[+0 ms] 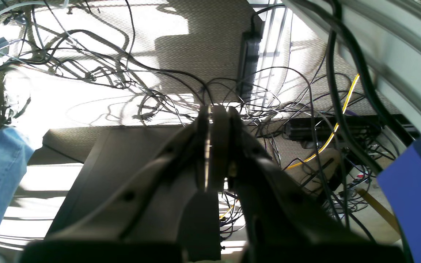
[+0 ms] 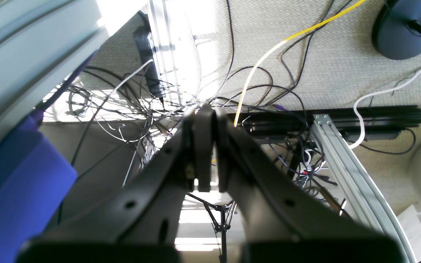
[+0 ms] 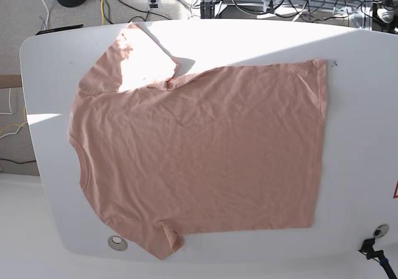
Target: Fold the T-shirt properly
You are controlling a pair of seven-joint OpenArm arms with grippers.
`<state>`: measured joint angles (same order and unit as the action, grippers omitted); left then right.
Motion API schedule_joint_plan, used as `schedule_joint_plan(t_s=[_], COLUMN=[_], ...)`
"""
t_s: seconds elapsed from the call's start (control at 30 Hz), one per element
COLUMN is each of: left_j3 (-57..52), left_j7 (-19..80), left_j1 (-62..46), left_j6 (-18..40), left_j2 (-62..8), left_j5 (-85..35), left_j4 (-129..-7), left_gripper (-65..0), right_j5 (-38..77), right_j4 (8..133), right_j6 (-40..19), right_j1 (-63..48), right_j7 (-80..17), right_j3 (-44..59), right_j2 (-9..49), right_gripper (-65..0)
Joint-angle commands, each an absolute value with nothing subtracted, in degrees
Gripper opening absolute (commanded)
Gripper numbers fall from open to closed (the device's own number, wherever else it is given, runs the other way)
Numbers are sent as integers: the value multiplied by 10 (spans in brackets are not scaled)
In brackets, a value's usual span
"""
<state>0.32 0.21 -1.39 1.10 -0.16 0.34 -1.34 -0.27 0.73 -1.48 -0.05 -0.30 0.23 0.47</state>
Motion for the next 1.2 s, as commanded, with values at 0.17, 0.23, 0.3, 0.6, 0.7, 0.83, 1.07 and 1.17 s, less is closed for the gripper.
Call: schedule_joint_plan(t_s=[0.17, 0.23, 0.3, 0.6, 0.7, 0.83, 1.07, 1.17], left_j3=[2, 4, 3, 7, 6, 6, 3, 3], left_j7=[3, 1, 2, 7, 1, 0, 4, 4], left_j1=[-16, -15, -15, -18, -18, -20, -29, -36], left_j6=[13, 12, 12, 10, 9, 10, 13, 13], left_j2=[-2, -1, -1, -2, -2, -4, -5, -5], left_j5=[5, 4, 3, 2, 4, 3, 3, 3], left_j4=[-16, -13, -13, -21, -20, -22, -27, -30], left_gripper=[-646, -646, -646, -646, -608, -576, -567, -526], right_j5=[-9, -10, -11, -15, -13, -14, -17, -17], right_j4=[10, 9, 8, 8, 9, 6, 16, 17], right_j6=[-17, -17, -16, -15, -13, -13, -13, -13], right_j1=[-1, -1, -1, -2, -4, -5, -7, -7], right_j7=[-8, -8, -6, -6, -6, -6, -2, -2], right_j3=[3, 5, 4, 2, 3, 2, 7, 8], right_j2=[6, 5, 5, 7, 6, 6, 8, 9], right_gripper=[-639, -639, -637, -635, -633, -634, -636, -636])
